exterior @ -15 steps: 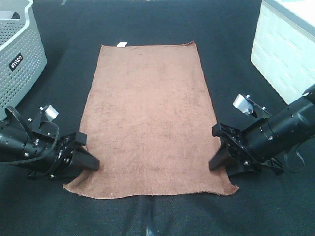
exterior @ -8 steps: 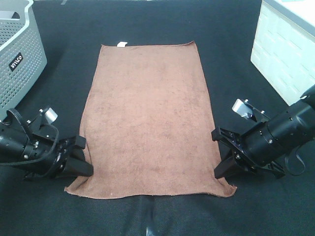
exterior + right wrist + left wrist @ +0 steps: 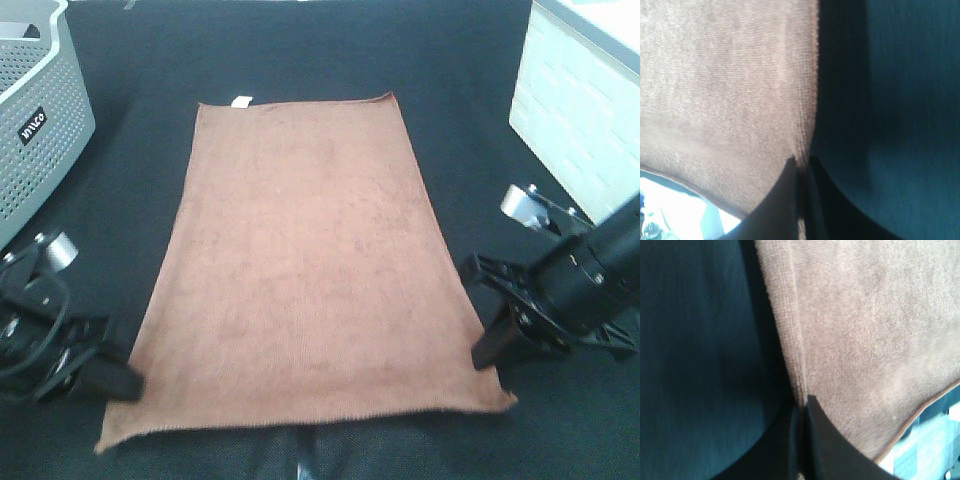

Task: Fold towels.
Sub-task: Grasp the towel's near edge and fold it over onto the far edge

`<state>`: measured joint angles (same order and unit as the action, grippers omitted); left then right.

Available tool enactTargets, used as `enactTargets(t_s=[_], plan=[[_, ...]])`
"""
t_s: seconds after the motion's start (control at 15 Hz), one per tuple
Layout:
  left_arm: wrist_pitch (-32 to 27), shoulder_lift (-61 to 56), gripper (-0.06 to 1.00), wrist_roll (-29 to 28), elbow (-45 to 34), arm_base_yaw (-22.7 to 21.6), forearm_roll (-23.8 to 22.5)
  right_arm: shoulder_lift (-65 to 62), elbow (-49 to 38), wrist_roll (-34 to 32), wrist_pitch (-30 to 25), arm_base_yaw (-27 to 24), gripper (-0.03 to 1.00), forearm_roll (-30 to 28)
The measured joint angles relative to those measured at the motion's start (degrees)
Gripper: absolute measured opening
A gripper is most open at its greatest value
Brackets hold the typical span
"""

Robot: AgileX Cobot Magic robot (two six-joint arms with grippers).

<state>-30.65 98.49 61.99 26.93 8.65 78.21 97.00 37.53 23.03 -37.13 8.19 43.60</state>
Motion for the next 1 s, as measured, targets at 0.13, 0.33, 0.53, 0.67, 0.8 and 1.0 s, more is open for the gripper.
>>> enactTargets(t_s=[0.13,0.33,0.53,0.67,0.8,1.0], plan=[[1.1,-2.8,0.0,0.0,-3.9,0.0,-0.8,-2.8,-5.0,-0.1,0.0,0.0,0.0,-0.1],[1.2,-5.7,0.0,0.0,-7.7,0.1,-1.7,-5.9,-10.2,0.3,0.0,0.0,0.0,0.0],[1.4,-6.3,0.0,0.0,-5.5,0.1,-1.4,-6.2,-8.1,1.7,0.1,0.0,0.0,0.0],[1.9,-6.3,0.0,0.0,-0.8,0.1,-1.1,-6.2,-3.0,1.9,0.5,0.0,0.0,-0.3],[2.5,-6.2,0.0,0.0,4.5,0.1,-0.9,-6.2,3.9,2.1,0.4,0.0,0.0,-1.2],[3.2,-6.0,0.0,-0.3,10.4,0.1,-0.9,-5.3,12.4,2.1,-1.4,0.0,0.0,-2.3]])
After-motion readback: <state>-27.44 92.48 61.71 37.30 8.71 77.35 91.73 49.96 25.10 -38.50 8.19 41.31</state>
